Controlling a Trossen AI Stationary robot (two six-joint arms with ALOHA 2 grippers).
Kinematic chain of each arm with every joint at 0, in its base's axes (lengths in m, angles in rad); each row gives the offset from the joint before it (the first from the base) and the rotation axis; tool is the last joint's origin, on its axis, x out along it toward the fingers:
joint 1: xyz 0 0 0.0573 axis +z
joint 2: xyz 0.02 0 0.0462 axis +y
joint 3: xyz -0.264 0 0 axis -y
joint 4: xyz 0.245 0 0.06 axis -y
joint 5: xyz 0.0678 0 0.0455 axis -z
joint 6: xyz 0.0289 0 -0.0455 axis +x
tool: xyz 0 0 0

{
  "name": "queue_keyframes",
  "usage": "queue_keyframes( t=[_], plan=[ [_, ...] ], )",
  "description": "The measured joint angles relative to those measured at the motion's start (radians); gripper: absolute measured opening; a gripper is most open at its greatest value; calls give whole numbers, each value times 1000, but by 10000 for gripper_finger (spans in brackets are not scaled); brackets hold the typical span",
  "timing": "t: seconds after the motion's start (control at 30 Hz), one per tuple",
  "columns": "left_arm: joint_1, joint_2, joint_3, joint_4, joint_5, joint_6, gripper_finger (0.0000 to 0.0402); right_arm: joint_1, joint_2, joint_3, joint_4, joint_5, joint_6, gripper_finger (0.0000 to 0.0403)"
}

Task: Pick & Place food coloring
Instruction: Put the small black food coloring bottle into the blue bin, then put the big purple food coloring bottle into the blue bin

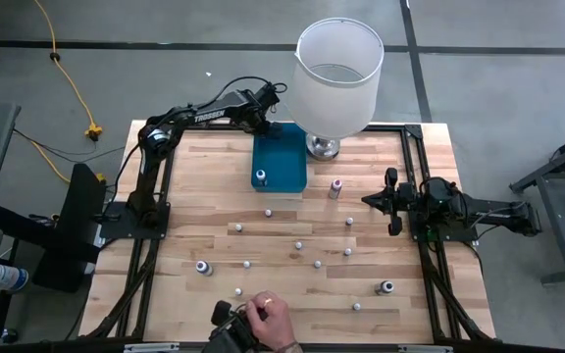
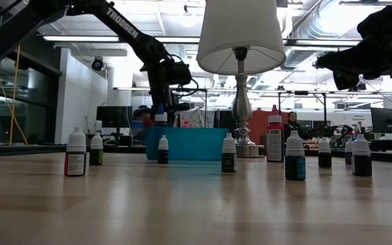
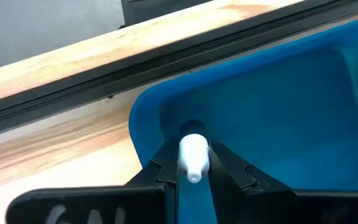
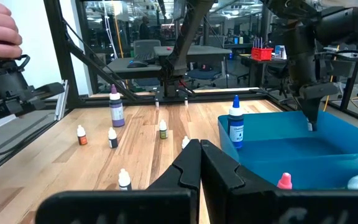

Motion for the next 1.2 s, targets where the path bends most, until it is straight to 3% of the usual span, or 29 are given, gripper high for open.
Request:
queue_keyframes(
  t=[0.47, 0.8, 1.2],
  plan=[
    [0, 11, 0, -1, -23, 40, 43, 0, 0, 0, 0, 0, 0, 0],
    [-2, 11, 0, -9, -18, 62, 103, 0, 0, 0, 0, 0, 0, 0],
    [-2, 11, 0, -9, -17, 61, 111, 0, 0, 0, 0, 0, 0, 0]
  ],
)
